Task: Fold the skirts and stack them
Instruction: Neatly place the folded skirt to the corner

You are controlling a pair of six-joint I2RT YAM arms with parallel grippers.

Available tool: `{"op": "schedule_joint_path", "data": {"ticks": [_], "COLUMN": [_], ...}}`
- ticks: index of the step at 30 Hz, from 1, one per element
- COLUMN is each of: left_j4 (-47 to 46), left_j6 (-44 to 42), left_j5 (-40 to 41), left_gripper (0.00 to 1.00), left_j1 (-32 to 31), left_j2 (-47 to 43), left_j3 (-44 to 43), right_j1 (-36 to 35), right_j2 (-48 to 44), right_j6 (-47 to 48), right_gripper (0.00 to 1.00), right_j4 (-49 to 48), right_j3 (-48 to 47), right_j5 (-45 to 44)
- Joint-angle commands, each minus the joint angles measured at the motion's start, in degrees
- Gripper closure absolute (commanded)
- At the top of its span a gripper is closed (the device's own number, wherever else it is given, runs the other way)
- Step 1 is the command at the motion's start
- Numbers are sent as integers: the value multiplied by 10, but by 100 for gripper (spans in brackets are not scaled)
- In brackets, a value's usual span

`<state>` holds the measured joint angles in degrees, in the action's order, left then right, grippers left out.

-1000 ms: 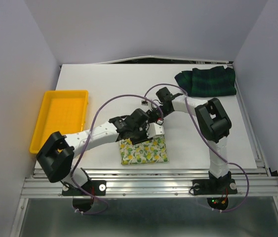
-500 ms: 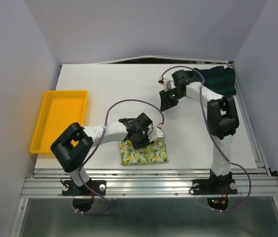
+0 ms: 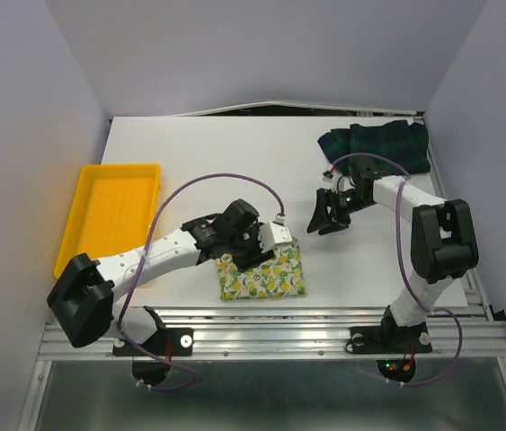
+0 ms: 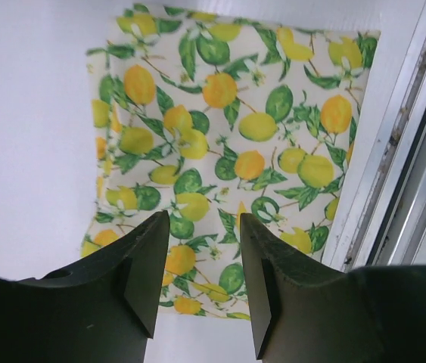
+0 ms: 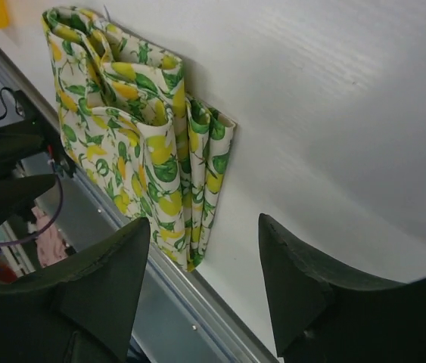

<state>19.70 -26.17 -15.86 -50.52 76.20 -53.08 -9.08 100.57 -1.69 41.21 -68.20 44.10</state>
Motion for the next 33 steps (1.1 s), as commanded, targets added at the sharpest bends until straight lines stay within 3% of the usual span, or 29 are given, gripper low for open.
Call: {"op": "schedule_joint_path", "data": {"ticks": [1,6,15,27,33], "left_j4": [32,30,-14,38,46], "left_j6": [-5,-2,26,-46,-55], "left_j5": [-15,0,38,61,50], "left_gripper": [47,48,51,51,45], "left_j1": [0,-2,3,69,94], "left_j2": [16,112,283,503,477], "left_j3": [31,2,-87,-442,-512], "right_j1": [-7,-7,27,164,164], "right_j2": [-1,-15,-33,20,58], "right_j6": [-31,-23,-9,95,70], "right_gripper": [35,30,13,14,20], "right_j4": [-31,-39,-20,45,8], "right_j3": [75,117,100,-21,-61], "right_j5": [59,29,-44,-108,-114]}}
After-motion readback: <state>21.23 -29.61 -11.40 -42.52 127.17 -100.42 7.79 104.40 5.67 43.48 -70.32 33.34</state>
